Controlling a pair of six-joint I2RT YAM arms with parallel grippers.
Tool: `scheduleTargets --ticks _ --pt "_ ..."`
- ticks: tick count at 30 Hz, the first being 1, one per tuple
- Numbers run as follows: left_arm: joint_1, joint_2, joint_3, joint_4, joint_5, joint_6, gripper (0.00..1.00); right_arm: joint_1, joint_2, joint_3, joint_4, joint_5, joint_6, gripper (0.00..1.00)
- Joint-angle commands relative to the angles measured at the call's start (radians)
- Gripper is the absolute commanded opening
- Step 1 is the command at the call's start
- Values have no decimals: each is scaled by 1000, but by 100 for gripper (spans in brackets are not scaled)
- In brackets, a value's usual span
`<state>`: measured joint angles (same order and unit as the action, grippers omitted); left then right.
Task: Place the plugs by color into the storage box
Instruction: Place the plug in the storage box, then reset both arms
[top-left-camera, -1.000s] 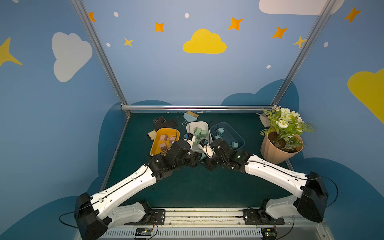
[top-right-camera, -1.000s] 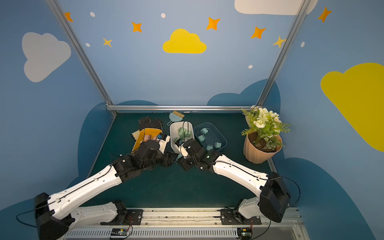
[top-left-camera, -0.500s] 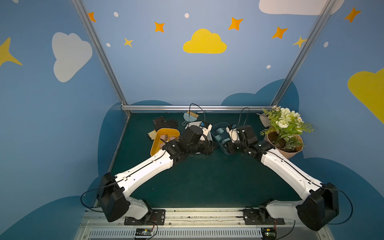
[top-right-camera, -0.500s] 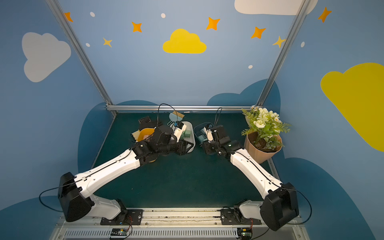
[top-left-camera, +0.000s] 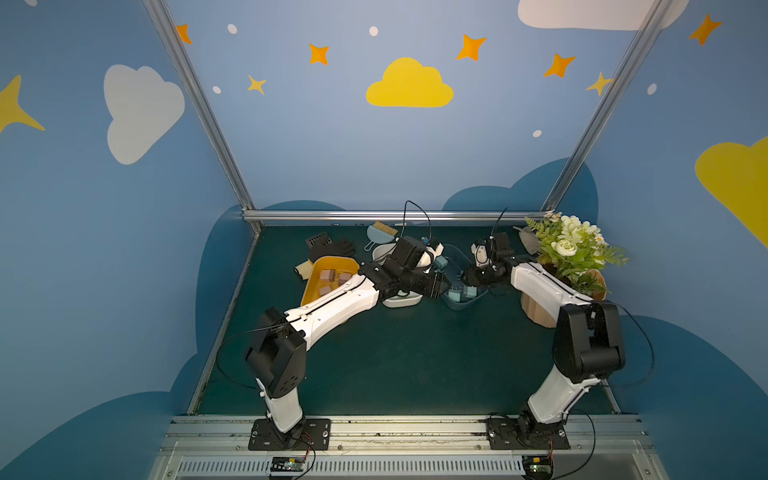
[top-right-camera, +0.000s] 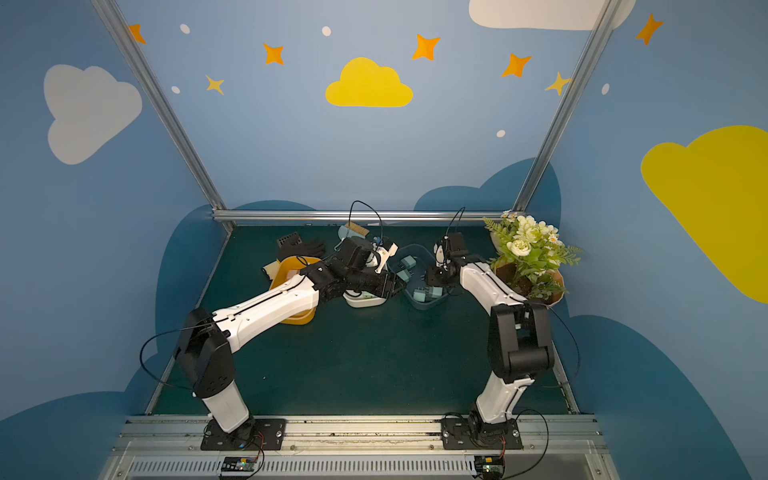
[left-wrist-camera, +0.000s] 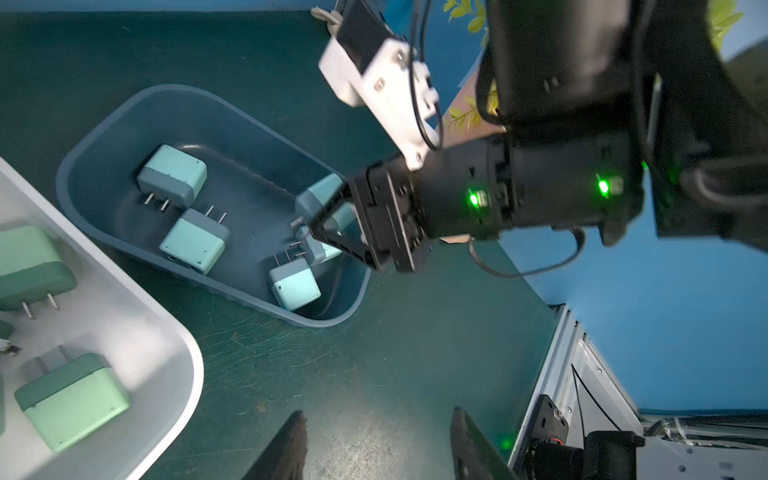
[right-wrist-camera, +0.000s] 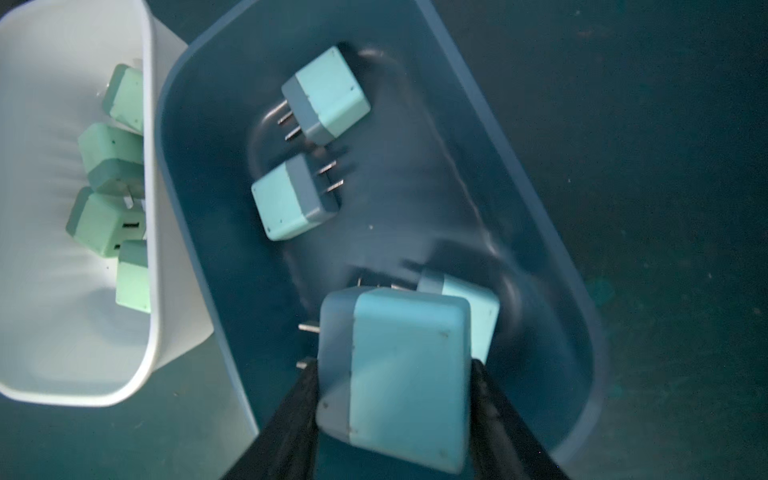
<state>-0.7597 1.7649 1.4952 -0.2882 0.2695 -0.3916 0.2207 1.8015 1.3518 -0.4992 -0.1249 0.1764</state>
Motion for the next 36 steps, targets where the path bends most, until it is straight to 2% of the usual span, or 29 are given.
scheduleTargets --ticks 1,6,16,23,26,31,34,36 --pt "0 -8 11 -7 39 -6 57 0 63 117 -99 -32 -22 63" --pt "5 -44 -42 2 23 -3 57 7 46 113 -106 -35 -7 67" --pt "45 -157 -173 69 -31 37 57 30 -179 -53 -93 -2 18 68" --pt "101 -355 -354 133 -228 205 59 28 -360 -215 -55 125 27 68" --pt "145 -479 -472 208 -350 281 60 26 -416 -283 -36 240 27 67" --pt "273 -647 -661 275 -496 422 66 16 -557 -484 139 429 13 70" --pt "374 -725 -788 370 -544 467 69 3 -612 -665 410 456 -19 73" --pt "421 -745 -897 501 -574 491 71 1 -620 -796 618 470 -56 76"
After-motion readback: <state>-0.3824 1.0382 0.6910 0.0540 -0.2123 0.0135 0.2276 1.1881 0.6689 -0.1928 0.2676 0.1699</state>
